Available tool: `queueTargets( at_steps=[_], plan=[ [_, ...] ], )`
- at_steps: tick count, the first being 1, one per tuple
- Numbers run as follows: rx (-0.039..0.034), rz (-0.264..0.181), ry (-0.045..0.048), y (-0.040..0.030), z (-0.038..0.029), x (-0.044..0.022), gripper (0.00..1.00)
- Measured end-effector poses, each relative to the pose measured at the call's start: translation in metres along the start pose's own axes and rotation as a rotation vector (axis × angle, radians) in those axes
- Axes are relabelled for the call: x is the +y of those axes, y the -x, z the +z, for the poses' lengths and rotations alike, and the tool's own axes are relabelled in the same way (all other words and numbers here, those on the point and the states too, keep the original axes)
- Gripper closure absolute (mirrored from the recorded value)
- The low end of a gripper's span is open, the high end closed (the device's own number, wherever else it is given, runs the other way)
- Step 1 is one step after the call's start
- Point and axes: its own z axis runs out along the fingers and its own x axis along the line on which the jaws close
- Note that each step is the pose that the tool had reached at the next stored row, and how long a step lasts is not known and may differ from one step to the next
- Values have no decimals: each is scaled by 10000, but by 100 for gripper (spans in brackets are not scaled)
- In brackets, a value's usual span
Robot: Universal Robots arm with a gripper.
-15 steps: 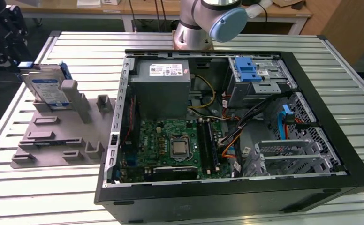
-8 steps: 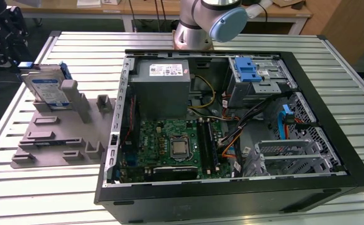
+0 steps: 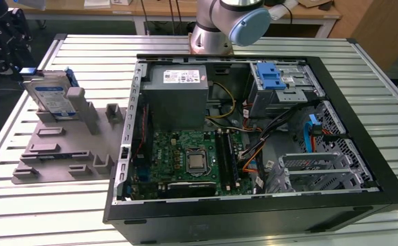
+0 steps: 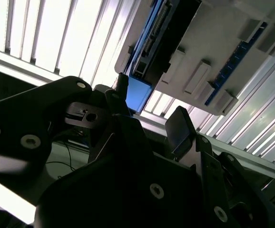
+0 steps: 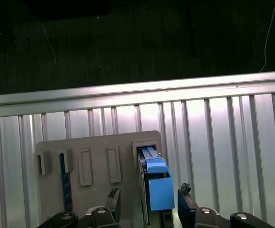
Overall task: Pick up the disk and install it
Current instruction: 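Pick up the disk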
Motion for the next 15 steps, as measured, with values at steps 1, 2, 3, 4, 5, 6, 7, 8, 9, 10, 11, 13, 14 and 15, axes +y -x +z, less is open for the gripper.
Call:
queueTargets(
  at_steps=[1,2,3,4,5,6,7,8,9,10,11,13,14,15],
  plan=[
    [1,0,0,0,9,0,41],
    [1,0,-1,0,19,0,41],
    [1,0,0,0,28,-1,41],
    [1,1,-1,0,38,-1,41],
    [3,3,2,3,43,0,41],
    [2,3,1,7,49,1,41],
    [2,2,1,10,55,1,41],
    [2,0,1,13,61,3,41],
    [2,-4,1,14,66,4,41],
    [1,-9,0,15,74,7,41],
    [2,-16,0,16,81,9,41],
    [2,-31,0,18,95,15,41],
    [3,-34,1,22,101,16,41],
    [3,-36,1,26,105,17,41]
  ],
)
